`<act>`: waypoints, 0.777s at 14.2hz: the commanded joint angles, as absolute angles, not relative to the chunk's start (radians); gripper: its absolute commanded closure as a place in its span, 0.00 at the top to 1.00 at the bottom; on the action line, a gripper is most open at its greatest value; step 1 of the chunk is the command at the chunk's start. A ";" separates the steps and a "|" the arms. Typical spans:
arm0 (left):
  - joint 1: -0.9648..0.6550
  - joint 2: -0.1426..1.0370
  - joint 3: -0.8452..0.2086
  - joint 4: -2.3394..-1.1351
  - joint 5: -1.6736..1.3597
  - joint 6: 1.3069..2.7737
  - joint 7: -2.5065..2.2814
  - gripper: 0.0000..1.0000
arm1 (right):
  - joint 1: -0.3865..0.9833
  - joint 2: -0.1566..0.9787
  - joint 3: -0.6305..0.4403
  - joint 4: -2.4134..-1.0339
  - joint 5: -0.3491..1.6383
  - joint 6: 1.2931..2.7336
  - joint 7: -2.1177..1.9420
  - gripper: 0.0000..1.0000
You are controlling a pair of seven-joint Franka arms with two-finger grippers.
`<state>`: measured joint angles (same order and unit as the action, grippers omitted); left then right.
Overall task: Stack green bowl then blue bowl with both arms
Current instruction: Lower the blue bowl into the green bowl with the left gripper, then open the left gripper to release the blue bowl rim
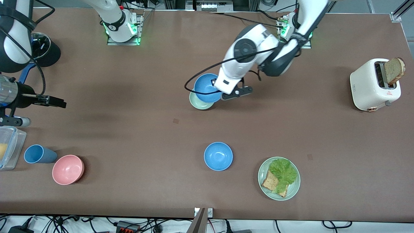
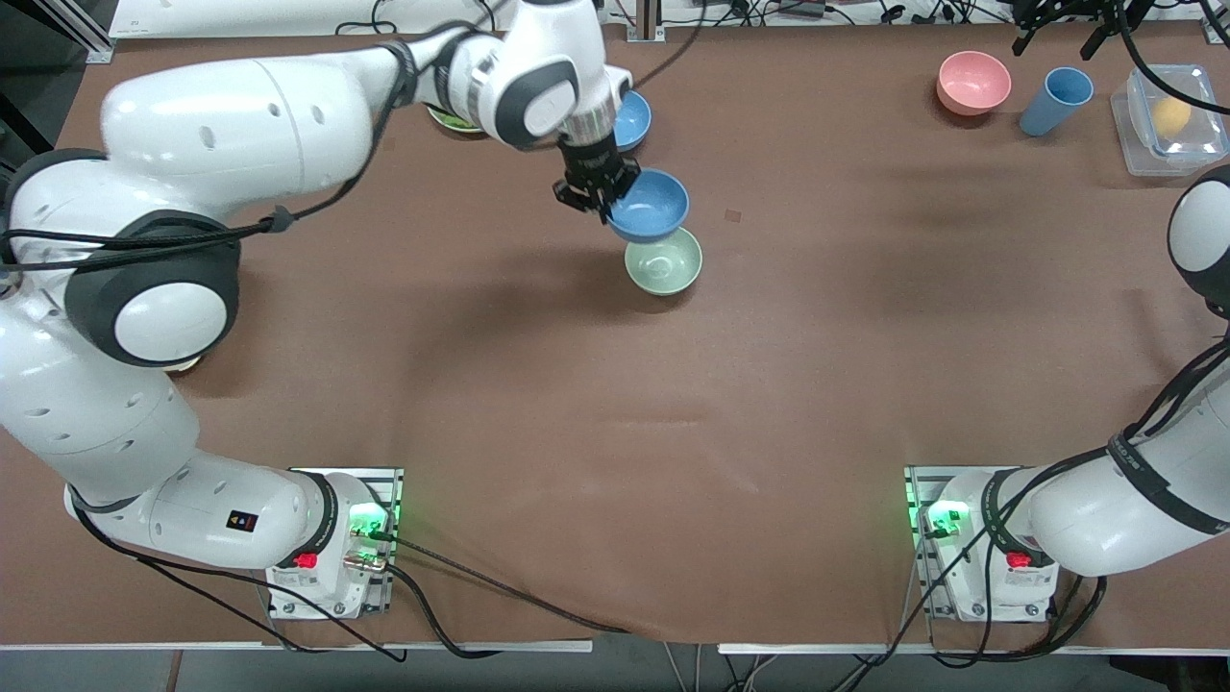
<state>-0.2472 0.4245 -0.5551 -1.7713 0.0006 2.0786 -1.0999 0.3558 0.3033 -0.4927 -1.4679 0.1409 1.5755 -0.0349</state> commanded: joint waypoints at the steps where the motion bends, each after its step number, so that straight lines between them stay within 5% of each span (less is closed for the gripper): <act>1: -0.293 0.488 -0.549 -1.769 0.116 2.140 -1.218 0.01 | 0.361 0.296 -0.488 -1.421 0.121 1.572 -0.043 1.00; 7: -0.299 0.531 -0.551 -1.755 0.167 2.195 -1.246 0.01 | 0.301 0.295 -0.436 -1.390 0.109 1.566 -0.043 1.00; 11: -0.299 0.560 -0.549 -1.755 0.195 2.235 -1.255 0.02 | -0.034 0.268 -0.050 -1.388 0.013 1.569 -0.035 1.00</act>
